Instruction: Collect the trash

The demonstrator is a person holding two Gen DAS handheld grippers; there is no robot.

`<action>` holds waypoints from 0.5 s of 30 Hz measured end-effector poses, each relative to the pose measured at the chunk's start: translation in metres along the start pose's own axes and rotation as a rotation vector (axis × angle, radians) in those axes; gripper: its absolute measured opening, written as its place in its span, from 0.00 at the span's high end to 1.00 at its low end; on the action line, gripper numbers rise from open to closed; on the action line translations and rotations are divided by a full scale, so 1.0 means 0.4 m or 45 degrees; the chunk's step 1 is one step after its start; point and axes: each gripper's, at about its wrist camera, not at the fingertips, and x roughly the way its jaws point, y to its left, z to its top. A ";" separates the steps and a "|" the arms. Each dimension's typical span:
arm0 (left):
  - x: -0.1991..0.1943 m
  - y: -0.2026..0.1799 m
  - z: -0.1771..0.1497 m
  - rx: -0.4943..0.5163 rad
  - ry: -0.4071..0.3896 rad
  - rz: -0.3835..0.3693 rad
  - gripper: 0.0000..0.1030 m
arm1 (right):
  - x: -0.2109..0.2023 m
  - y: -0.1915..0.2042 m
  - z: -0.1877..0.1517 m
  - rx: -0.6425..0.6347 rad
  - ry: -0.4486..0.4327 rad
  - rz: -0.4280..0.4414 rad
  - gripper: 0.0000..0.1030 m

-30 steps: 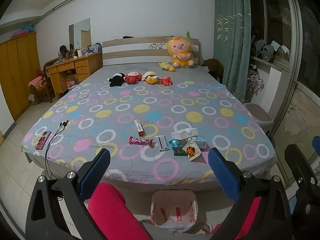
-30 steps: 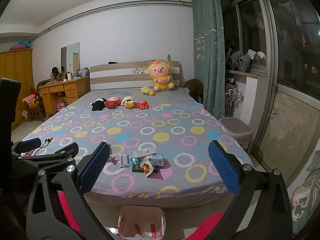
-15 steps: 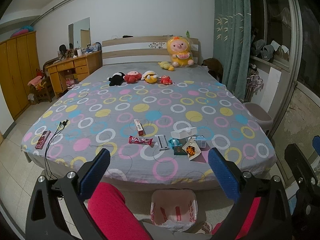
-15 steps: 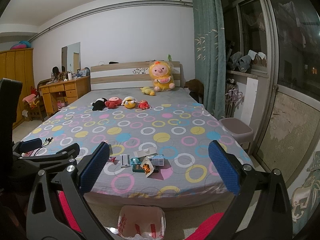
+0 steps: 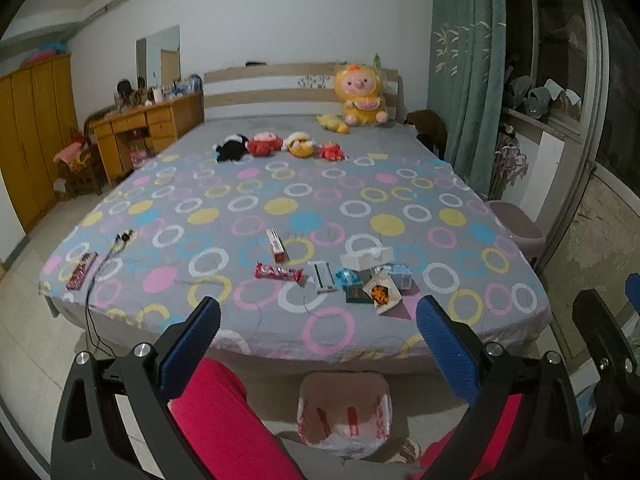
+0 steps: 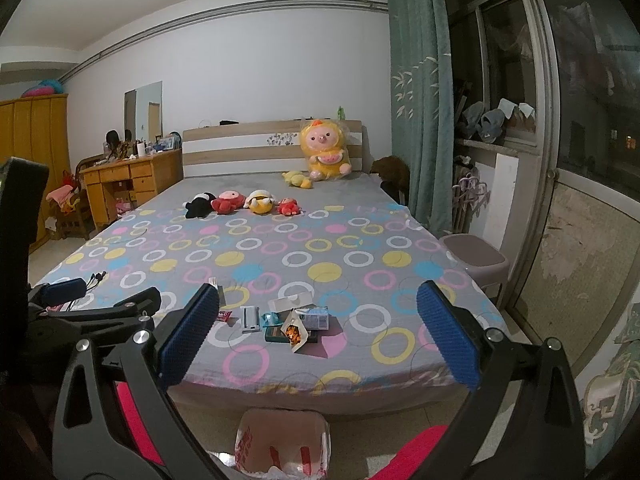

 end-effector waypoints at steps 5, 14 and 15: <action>0.055 0.031 0.004 -0.095 0.138 -0.116 0.07 | 0.025 0.001 -0.011 -0.024 -0.014 0.029 0.06; 0.143 0.087 0.075 -0.052 0.217 -0.096 0.07 | 0.104 -0.007 -0.011 -0.082 -0.001 0.127 0.06; 0.155 0.095 0.085 -0.052 0.221 -0.115 0.07 | 0.119 -0.012 -0.010 -0.075 0.009 0.144 0.06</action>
